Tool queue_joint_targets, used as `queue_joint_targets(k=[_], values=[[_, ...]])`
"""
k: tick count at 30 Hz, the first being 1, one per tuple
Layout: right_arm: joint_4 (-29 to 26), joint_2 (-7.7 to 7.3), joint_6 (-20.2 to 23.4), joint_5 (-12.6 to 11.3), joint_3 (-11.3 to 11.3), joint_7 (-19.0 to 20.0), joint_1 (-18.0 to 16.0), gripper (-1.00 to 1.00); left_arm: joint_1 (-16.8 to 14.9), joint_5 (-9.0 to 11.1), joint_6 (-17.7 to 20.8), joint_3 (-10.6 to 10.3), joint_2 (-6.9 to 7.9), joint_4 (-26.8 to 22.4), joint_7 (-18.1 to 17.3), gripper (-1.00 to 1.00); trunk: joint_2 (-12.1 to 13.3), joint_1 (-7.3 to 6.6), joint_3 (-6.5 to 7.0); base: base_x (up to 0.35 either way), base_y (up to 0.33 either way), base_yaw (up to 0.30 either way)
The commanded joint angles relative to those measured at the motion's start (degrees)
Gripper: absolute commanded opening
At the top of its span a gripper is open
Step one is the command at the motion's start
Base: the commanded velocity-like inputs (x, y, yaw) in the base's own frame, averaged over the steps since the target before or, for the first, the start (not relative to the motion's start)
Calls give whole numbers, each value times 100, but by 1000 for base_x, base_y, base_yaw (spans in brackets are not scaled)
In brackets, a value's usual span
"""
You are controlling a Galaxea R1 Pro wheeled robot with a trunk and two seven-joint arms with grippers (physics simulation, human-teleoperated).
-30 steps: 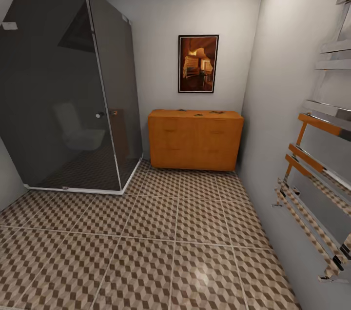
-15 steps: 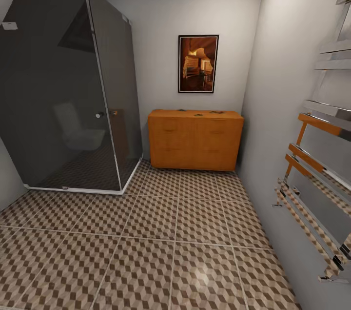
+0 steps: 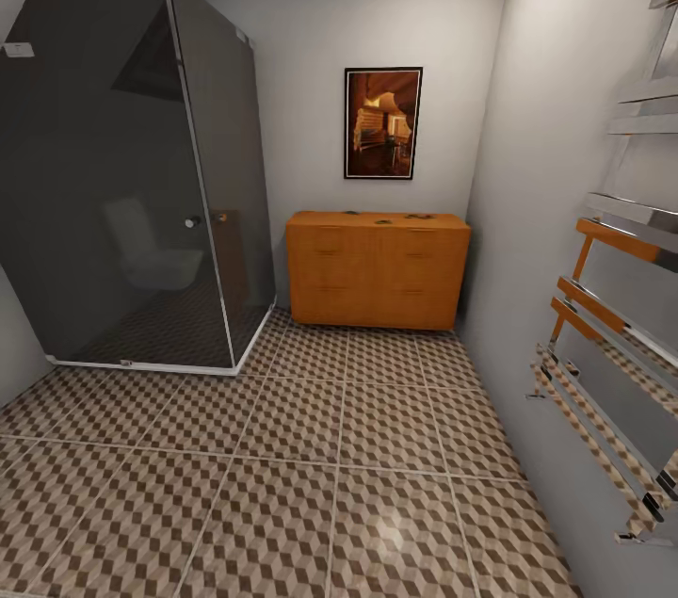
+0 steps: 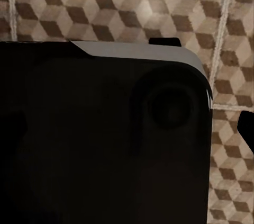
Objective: Take the four mousetraps from the cabinet in the bathroom and place them on the bathroom floor. Make sure all four end up on the same floor surface, and ensure that at least two of them are either under or directly next to the same bathroom sink.
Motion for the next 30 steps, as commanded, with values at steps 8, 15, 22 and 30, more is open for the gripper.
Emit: queue_joint_targets(k=[8,15,22,30], values=[[-8,4,-174,-1,-2,13,-3,100,-1,2,-3,11,-199,-13,-17,100,-2,0,-4,0,0,0],[-21,-6,-188,12,5,26,-3,100,-1,-7,-181,27,-153,-384,-16,100,-2,0,-4,0,0,0],[-392,-43,-475,41,15,32,-3,100,-1,-16,-242,34,-48,-1172,-9,100,-2,0,-4,0,0,0],[-1569,-58,-437,81,15,-29,-8,100,-16,-39,751,45,13,-2350,39,100,-2,0,-4,0,0,0]])
